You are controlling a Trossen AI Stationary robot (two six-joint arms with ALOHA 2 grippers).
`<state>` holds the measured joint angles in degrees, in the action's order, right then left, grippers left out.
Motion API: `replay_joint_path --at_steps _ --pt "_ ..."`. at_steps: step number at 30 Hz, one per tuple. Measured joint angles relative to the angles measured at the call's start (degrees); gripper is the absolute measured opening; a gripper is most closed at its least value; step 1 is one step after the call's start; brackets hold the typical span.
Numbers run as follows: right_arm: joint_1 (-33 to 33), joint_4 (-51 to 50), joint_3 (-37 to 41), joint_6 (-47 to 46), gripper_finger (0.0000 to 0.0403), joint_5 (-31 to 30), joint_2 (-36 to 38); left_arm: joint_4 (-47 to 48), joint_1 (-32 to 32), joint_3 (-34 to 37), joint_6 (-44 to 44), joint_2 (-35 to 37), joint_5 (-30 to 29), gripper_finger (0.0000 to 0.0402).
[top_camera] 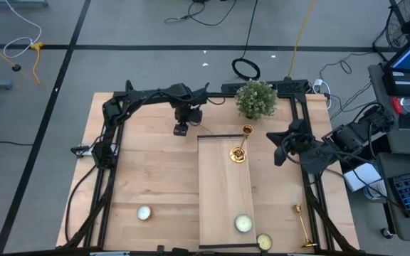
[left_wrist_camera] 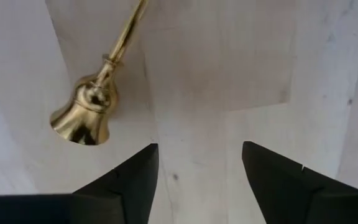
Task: Pick & Place candle stick holders
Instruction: Adjust the shelf
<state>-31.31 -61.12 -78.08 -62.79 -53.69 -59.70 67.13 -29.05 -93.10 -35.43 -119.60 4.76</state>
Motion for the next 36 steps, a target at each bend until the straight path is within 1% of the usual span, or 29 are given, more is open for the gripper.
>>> replay_joint_path --at_steps 6,10,13,16,19,21,23,26,28,29,32,36 --pt "0.62 0.96 0.00 -1.02 0.0000 0.02 -0.02 -0.79 0.38 0.02 -1.11 1.53 -0.32 0.0199" --pt "0.62 1.52 0.00 -1.01 0.0000 -0.04 -0.37 -1.23 0.39 0.02 -1.68 3.96 -0.59 0.0185" --pt "0.68 1.62 0.00 -1.02 0.0000 -0.24 -0.76 -2.84 0.43 0.02 -0.89 6.84 -0.43 0.0177" --pt "1.36 1.75 0.00 -0.95 0.0000 -0.11 -1.06 -5.70 0.36 0.02 1.87 9.87 -0.33 0.0172" --pt "1.80 1.75 0.00 -0.82 0.0000 -0.13 -1.16 -9.49 0.17 0.02 6.72 12.67 -0.36 0.0168" --pt "1.80 1.77 0.00 -0.52 0.0000 -0.15 -1.16 -12.46 0.11 0.02 11.42 14.42 -0.71 0.0166" --pt "1.77 1.87 0.00 0.01 0.0000 -0.20 -1.16 -15.97 0.13 0.02 18.96 15.88 -2.61 0.0166" --pt "1.77 2.19 0.00 0.55 0.0000 -0.19 -1.16 -21.39 0.05 -0.02 26.97 16.93 -6.22 0.0165" --pt "1.77 2.19 0.00 0.58 0.0000 -0.21 -1.16 -23.66 -0.69 -0.02 32.31 16.75 -6.65 0.0165" --pt "1.77 2.19 0.00 0.59 0.0000 -0.21 -1.16 -24.23 -1.33 0.00 34.68 16.60 -5.57 0.0165" --pt "2.44 2.63 0.00 0.67 0.0000 -0.25 -1.16 -25.92 -3.17 -0.05 40.75 15.72 0.62 0.0165" --pt "3.12 3.09 0.00 0.66 0.0000 -0.22 -1.16 -23.05 -5.16 0.11 46.68 15.36 2.65 0.0165"
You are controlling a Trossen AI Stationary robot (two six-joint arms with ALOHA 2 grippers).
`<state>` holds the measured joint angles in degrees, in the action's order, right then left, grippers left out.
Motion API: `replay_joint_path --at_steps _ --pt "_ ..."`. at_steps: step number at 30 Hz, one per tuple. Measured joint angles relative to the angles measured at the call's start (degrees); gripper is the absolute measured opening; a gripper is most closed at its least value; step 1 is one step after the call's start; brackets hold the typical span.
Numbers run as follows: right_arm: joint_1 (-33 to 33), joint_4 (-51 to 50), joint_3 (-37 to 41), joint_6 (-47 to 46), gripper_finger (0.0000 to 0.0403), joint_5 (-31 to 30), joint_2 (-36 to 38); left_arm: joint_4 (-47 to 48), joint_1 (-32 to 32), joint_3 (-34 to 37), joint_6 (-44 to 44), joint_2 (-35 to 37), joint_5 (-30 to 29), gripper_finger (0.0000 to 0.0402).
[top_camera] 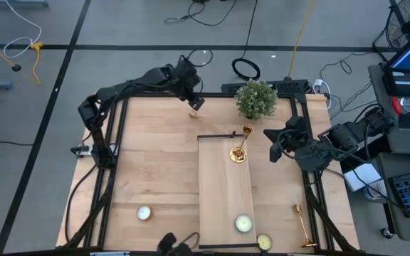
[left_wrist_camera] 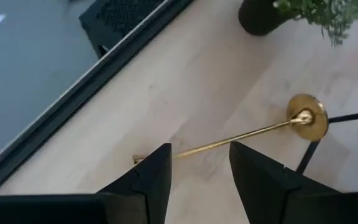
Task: Pick & Place candle stick holders
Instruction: Adjust the shelf
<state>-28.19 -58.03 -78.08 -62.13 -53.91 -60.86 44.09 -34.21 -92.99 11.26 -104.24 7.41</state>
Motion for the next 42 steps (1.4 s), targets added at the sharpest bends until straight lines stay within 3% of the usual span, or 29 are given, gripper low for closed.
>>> replay_joint_path --at_steps 4,7,9,12,16,27,35,42 --pt "0.10 -0.03 0.00 0.02 0.0000 0.02 0.00 0.94 -2.10 -0.02 5.43 2.58 0.91 0.0165" --pt "0.10 -0.06 0.00 0.26 0.0000 0.02 -0.02 -0.48 -3.22 -0.11 8.27 4.23 5.08 0.0165" --pt "0.10 -0.06 0.00 0.98 0.0000 0.00 -0.02 -3.60 -3.76 -0.11 4.92 4.41 9.57 0.0166" --pt "0.19 -0.06 0.00 2.10 0.0000 0.01 -0.02 -5.39 -4.05 -0.11 -7.76 4.40 13.76 0.0165" --pt "1.09 -0.08 0.00 3.06 0.0000 0.16 -0.02 -3.81 -2.44 -0.11 -24.57 3.42 9.42 0.0166" --pt "1.23 0.95 2.16 1.32 0.0000 0.78 -0.04 5.32 -2.70 -0.11 -42.78 -2.18 -1.53 0.0166" --pt "1.23 4.31 5.36 -0.74 0.0000 1.93 0.48 9.54 -1.81 -0.11 -48.00 -6.79 -3.25 0.0165" --pt "1.23 7.01 7.02 -0.23 0.0000 2.08 1.69 7.19 -0.82 -0.17 -50.46 -7.10 -2.92 0.0142"
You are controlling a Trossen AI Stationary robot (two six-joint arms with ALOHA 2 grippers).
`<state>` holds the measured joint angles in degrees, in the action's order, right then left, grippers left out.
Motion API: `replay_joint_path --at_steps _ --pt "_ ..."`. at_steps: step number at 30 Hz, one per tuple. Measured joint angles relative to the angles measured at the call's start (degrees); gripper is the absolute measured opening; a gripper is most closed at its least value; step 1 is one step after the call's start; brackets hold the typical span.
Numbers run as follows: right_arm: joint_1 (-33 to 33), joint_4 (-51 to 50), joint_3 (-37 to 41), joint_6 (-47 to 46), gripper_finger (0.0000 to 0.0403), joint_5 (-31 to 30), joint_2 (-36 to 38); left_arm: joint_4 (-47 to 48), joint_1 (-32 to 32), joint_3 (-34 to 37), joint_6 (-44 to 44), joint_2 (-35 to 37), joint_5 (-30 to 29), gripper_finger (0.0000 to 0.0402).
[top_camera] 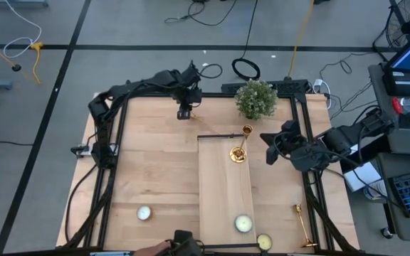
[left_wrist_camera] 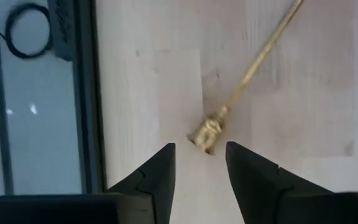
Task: Pick & Place candle stick holders
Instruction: Adjust the shelf
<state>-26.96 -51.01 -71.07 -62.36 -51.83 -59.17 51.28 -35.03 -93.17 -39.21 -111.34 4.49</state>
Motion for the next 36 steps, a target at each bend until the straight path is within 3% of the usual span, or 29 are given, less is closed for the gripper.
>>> replay_joint_path --at_steps 5,10,13,17,22,25,31,36 --pt "0.00 0.05 0.00 0.48 0.0000 -0.07 0.34 0.22 0.39 0.07 -0.60 -0.22 -0.02 0.0130" --pt "0.00 0.64 0.00 1.64 0.0000 -0.09 0.34 0.24 0.17 0.09 8.50 -1.66 -1.95 0.0129" --pt "-0.02 1.59 0.00 2.93 0.0000 -0.12 0.34 0.38 -0.39 0.09 21.49 -1.89 -3.00 0.0129" --pt "-0.02 3.26 0.00 4.99 0.0000 -0.15 0.34 0.92 -1.44 0.09 40.11 -1.87 0.21 0.0129" --pt "-0.02 3.27 0.00 5.97 0.0000 -0.26 0.34 3.69 -4.19 0.09 68.90 -1.87 9.81 0.0129" --pt "-0.02 3.60 0.00 6.46 0.0000 -0.31 0.36 4.23 -5.29 0.09 79.32 -1.87 15.45 0.0129" --pt "-0.02 5.29 0.00 9.77 0.0000 -0.17 0.36 5.76 -5.64 0.09 84.78 -1.87 19.35 0.0129" --pt "-0.02 6.64 0.00 12.42 0.0000 -0.15 0.36 10.74 -5.31 0.09 88.48 -3.06 13.91 0.0129"
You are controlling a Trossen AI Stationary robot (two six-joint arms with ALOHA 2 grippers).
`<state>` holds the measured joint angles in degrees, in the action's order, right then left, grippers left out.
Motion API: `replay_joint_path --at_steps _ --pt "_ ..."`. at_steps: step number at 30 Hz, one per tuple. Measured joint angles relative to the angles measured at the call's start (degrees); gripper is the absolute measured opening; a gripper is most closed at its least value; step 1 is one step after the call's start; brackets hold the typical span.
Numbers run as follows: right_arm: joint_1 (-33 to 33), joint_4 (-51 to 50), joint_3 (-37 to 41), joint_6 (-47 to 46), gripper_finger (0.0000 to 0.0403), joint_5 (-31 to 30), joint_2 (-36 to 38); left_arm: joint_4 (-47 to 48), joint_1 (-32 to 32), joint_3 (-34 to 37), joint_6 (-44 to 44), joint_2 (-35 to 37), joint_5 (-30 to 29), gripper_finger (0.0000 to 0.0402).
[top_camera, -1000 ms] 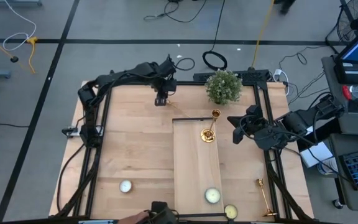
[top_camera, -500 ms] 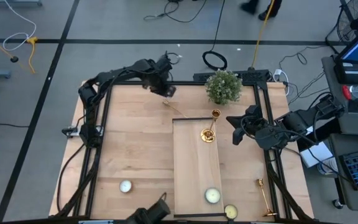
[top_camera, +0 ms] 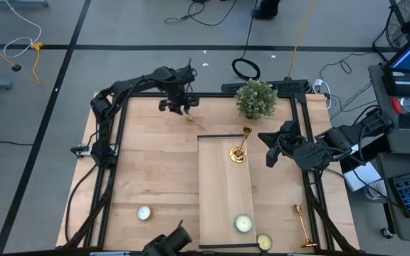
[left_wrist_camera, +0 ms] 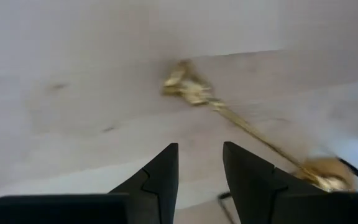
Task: Pick & Place candle stick holders
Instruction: Adjust the shelf
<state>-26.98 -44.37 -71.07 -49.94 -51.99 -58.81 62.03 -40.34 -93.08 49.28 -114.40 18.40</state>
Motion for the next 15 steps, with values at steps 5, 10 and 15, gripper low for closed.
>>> replay_joint_path --at_steps 5,10,15 --pt "-0.06 0.04 0.00 0.31 0.0000 -0.09 -0.02 1.19 -0.17 0.02 6.10 -2.19 0.93 0.0129" --pt "-0.85 0.10 0.00 0.31 0.0000 -0.15 -0.02 0.71 -0.12 0.03 8.51 -4.03 6.57 0.0130" --pt "-1.56 0.59 0.00 0.30 0.0000 -0.20 -0.02 -2.16 -0.15 0.02 11.46 -3.79 7.06 0.0130"
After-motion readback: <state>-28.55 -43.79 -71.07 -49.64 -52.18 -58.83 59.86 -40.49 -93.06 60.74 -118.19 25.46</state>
